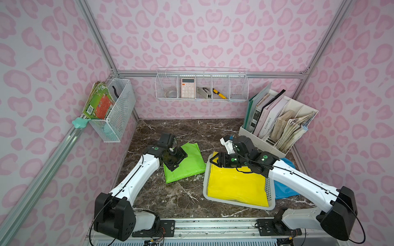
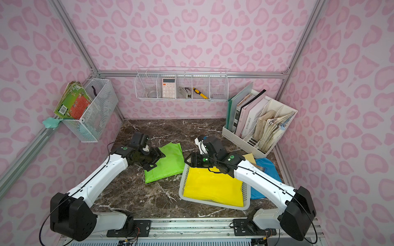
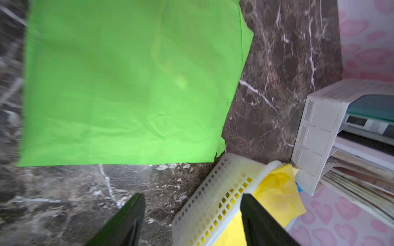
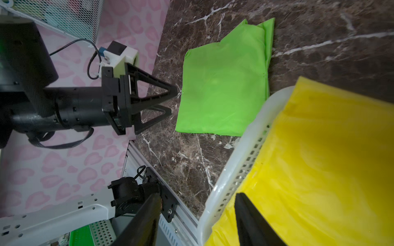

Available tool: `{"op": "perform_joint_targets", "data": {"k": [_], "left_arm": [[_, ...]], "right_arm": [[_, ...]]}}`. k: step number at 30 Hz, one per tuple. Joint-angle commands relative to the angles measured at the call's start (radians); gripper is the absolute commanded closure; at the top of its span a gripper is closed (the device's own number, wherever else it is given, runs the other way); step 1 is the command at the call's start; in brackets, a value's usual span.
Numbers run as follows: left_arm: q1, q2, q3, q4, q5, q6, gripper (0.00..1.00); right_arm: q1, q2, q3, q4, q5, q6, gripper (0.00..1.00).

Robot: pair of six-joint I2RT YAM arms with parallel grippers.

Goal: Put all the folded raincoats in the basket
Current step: Move the basket to the center of the board, then pick up the raincoat from the center of the board.

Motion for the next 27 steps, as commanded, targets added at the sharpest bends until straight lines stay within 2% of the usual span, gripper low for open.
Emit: {"op": "perform_joint_targets", "data": {"k": [1, 7, 10, 17, 21, 27], "left_arm": [[0.116, -0.029, 0.025, -0.130, 0.046, 0.146, 0.24], [0.353, -0.015, 0.010, -0.127, 0.189, 0.227, 0.25], [0.415, -0.011, -0.006, -0.114, 0.215, 0.247, 0.25], [0.478, 0.009, -0.026, -0.109, 0.281, 0.297, 0.26], [0.506, -0.004, -0.028, -0.122, 0.274, 0.325, 0.27], [0.529, -0.026, -0.025, -0.146, 0.261, 0.363, 0.26]], "right_arm": [[0.092, 0.042, 0.015, 0.111, 0.123, 0.138, 0.41], [0.256, 0.253, 0.104, 0.178, 0.159, 0.222, 0.41], [0.285, 0.361, 0.182, 0.143, 0.190, 0.244, 0.41], [0.305, 0.570, 0.248, 0.207, 0.168, 0.395, 0.40], [0.318, 0.676, 0.352, 0.189, 0.191, 0.442, 0.39], [0.306, 0.767, 0.412, 0.174, 0.251, 0.524, 0.38]]}}
